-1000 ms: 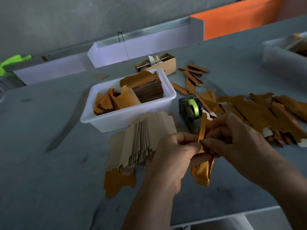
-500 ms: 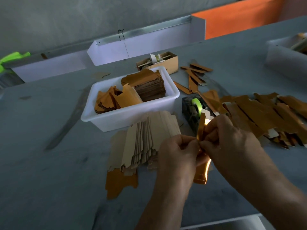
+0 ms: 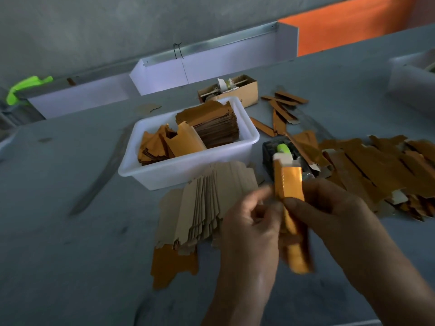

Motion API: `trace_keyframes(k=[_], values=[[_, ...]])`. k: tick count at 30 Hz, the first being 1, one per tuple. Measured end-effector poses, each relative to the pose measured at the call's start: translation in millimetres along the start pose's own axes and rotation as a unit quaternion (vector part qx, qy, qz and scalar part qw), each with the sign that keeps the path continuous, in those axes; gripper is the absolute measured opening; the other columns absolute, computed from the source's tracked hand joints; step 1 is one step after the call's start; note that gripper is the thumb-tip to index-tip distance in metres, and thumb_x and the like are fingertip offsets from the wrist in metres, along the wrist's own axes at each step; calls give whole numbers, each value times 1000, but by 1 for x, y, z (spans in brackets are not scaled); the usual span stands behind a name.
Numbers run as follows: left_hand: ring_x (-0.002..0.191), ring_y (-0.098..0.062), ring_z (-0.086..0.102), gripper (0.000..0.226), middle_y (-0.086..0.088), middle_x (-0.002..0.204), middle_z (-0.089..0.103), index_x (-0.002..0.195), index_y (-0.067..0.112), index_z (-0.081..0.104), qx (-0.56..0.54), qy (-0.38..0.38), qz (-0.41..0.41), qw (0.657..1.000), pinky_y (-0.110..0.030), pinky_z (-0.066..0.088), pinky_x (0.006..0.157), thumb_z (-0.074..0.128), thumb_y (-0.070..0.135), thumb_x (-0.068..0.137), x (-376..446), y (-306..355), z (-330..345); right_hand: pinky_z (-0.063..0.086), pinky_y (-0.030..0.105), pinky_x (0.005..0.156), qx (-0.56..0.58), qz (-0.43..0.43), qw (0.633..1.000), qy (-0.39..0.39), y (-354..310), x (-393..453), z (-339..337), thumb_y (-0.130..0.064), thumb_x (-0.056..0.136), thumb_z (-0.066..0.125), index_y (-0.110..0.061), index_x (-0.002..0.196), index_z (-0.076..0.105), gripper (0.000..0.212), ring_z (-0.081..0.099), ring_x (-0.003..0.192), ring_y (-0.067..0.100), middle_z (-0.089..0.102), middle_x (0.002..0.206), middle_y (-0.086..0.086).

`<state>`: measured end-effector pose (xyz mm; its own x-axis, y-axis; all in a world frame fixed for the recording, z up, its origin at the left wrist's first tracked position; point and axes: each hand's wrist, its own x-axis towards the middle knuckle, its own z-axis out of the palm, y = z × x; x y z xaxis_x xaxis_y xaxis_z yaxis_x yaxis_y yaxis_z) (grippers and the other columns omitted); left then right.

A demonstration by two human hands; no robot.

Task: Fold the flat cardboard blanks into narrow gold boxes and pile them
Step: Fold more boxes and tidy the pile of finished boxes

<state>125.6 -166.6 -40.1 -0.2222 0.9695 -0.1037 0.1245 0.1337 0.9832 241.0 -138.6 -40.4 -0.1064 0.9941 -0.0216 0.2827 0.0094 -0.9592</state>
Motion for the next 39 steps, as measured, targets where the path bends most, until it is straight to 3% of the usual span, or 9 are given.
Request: trace_keyframes(k=[3, 6, 8, 14, 18, 25, 33, 36, 39], values=[[76, -3, 67, 47, 4, 92, 71, 132, 50, 42, 145, -4, 16, 989, -18, 56, 64, 58, 30, 93, -2, -1, 1, 49, 29, 57, 20, -3, 1000, 24, 7, 1, 0, -25, 86, 60, -40, 89, 63, 16, 64, 68, 4, 68, 78, -14], [97, 0, 60, 41, 12, 114, 65, 134, 36, 49, 362, 154, 120, 912, -16, 49, 83, 49, 41, 94, 4, 7, -19, 42, 24, 48, -60, -55, 991, 108, 15, 17, -17, -24, 88, 57, -36, 102, 62, 18, 58, 53, 14, 61, 68, -3], [111, -11, 55, 43, 5, 124, 60, 134, 27, 50, 442, 214, 75, 868, -21, 40, 88, 46, 43, 94, 11, 6, -43, 32, 22, 52, -198, -112, 952, 205, 23, 39, -38, -16, 91, 57, -19, 107, 64, 18, 52, 56, 18, 57, 71, -4], [94, -30, 60, 29, -11, 92, 66, 81, 13, 56, 499, 138, -76, 852, -34, 44, 74, 47, 36, 96, 26, -22, -80, 47, 42, 73, -472, 21, 858, 204, 56, 94, -76, -15, 93, 47, -12, 123, 56, 32, 53, 102, 37, 54, 120, 16], [85, -28, 62, 30, -8, 82, 65, 68, 16, 45, 527, 159, -40, 834, -29, 33, 62, 44, 23, 97, 31, -23, -76, 41, 52, 93, -456, 88, 862, 202, 61, 99, -78, -19, 95, 46, -14, 127, 53, 33, 37, 124, 39, 43, 133, 18], [69, -16, 47, 16, 2, 80, 54, 88, 18, 57, 557, 251, -50, 790, -27, 33, 58, 43, 23, 95, 35, -13, -67, 39, 47, 87, -397, -88, 886, 225, 61, 84, -68, -14, 87, 60, -4, 104, 67, 21, 46, 105, 44, 53, 114, 24], [69, -14, 53, 26, 0, 75, 54, 61, 18, 58, 386, 250, -11, 888, -34, 45, 64, 73, 24, 81, 37, -18, -72, 51, 33, 75, -309, -198, 913, 177, 22, 53, -29, -5, 82, 64, -4, 99, 69, 18, 58, 95, 31, 61, 108, 14], [65, -13, 49, 31, 2, 73, 49, 59, 18, 53, 376, 259, 56, 888, -28, 36, 56, 76, 27, 78, 35, -11, -64, 48, 9, 62, -217, -210, 947, 105, 5, 36, -3, -16, 85, 59, -15, 95, 69, 14, 62, 78, 6, 62, 94, -5], [70, -10, 41, 35, 7, 80, 39, 64, 24, 41, 434, 232, 116, 862, -14, 20, 52, 70, 32, 81, 28, -2, -41, 55, 17, 72, -48, -78, 995, -39, -6, 28, 27, -32, 85, 57, -28, 90, 67, 12, 64, 79, 0, 67, 83, -10]])
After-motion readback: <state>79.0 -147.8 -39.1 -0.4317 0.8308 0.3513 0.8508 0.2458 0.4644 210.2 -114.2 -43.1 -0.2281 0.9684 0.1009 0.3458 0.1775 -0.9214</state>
